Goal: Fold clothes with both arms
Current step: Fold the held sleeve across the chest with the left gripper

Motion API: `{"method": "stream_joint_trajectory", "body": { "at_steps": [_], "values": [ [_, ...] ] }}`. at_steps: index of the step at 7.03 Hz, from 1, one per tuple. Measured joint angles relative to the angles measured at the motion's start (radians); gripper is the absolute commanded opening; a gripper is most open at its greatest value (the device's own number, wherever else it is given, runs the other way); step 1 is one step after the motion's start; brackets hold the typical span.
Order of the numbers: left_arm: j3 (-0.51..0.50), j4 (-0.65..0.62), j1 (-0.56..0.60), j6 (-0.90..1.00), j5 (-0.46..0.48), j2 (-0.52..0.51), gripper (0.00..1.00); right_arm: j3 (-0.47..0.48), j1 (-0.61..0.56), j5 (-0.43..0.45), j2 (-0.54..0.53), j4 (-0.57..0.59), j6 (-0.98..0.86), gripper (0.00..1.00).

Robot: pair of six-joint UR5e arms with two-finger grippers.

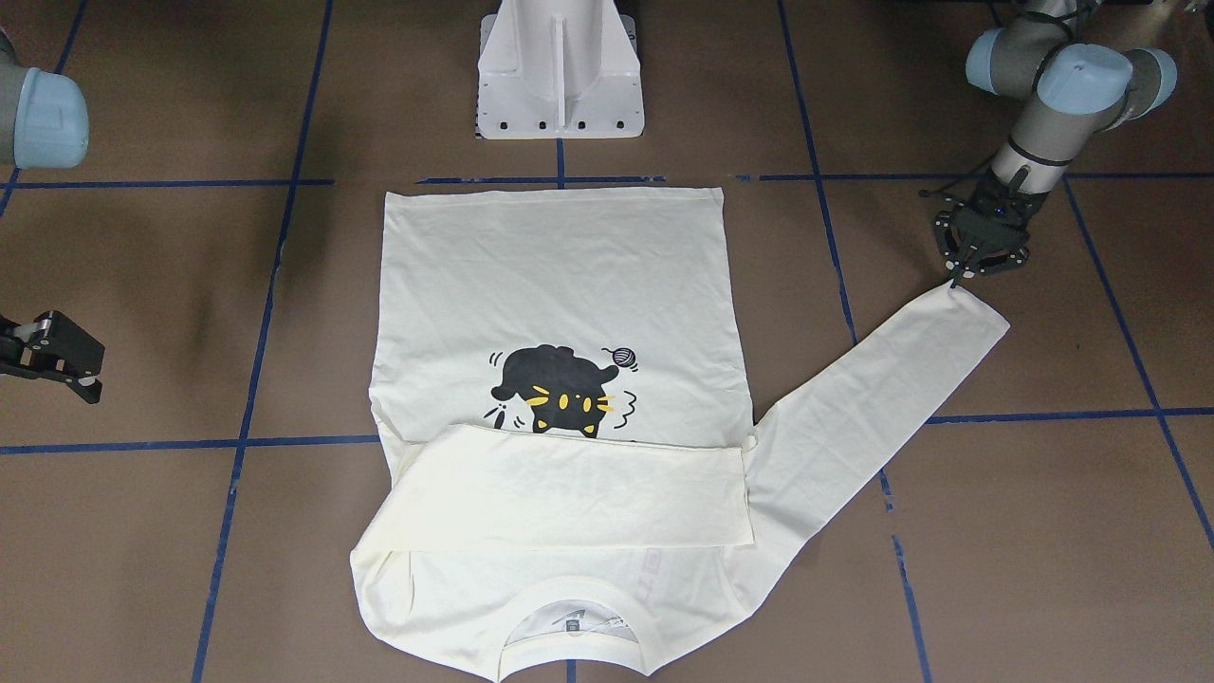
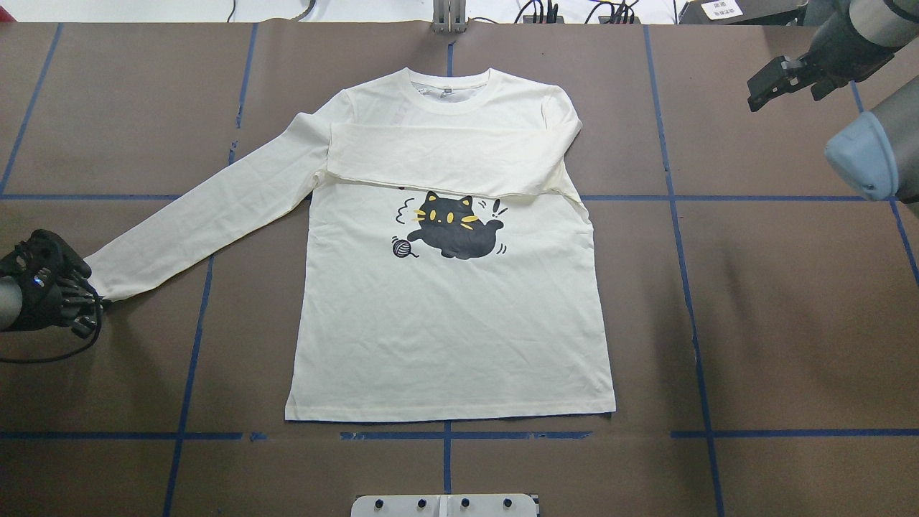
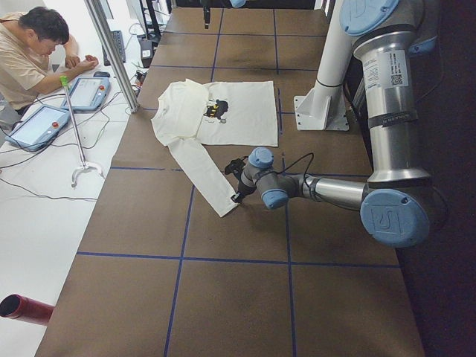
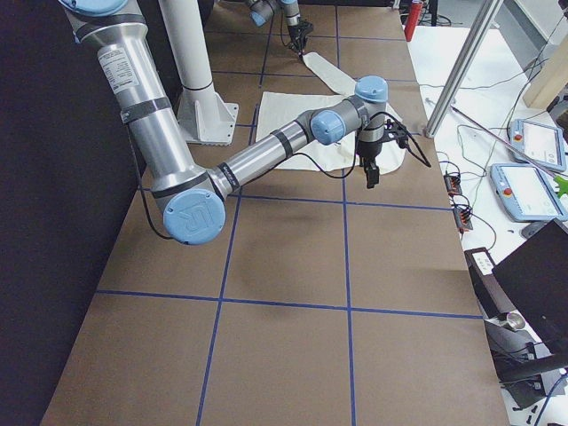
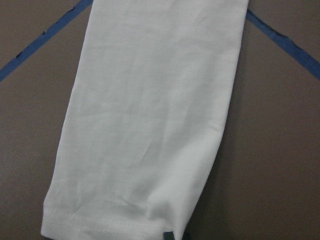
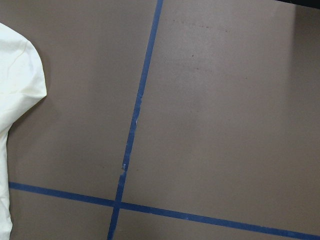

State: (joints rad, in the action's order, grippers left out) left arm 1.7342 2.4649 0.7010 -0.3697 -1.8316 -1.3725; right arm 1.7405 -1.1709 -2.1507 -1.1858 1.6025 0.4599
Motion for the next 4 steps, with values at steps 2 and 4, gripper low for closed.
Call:
{"method": "stream_joint_trajectory", "body": {
  "at_steps": [2,4],
  "values": [
    [0.001,-0.017,0.071,0.005,0.015,-0.075,0.00,0.002,-0.001,-0.001,-0.002,0.000,0.000,1.00],
    [-0.007,-0.203,0.160,0.008,0.026,-0.295,0.00,0.001,0.000,-0.001,-0.005,-0.001,-0.003,1.00]
  ]
}}
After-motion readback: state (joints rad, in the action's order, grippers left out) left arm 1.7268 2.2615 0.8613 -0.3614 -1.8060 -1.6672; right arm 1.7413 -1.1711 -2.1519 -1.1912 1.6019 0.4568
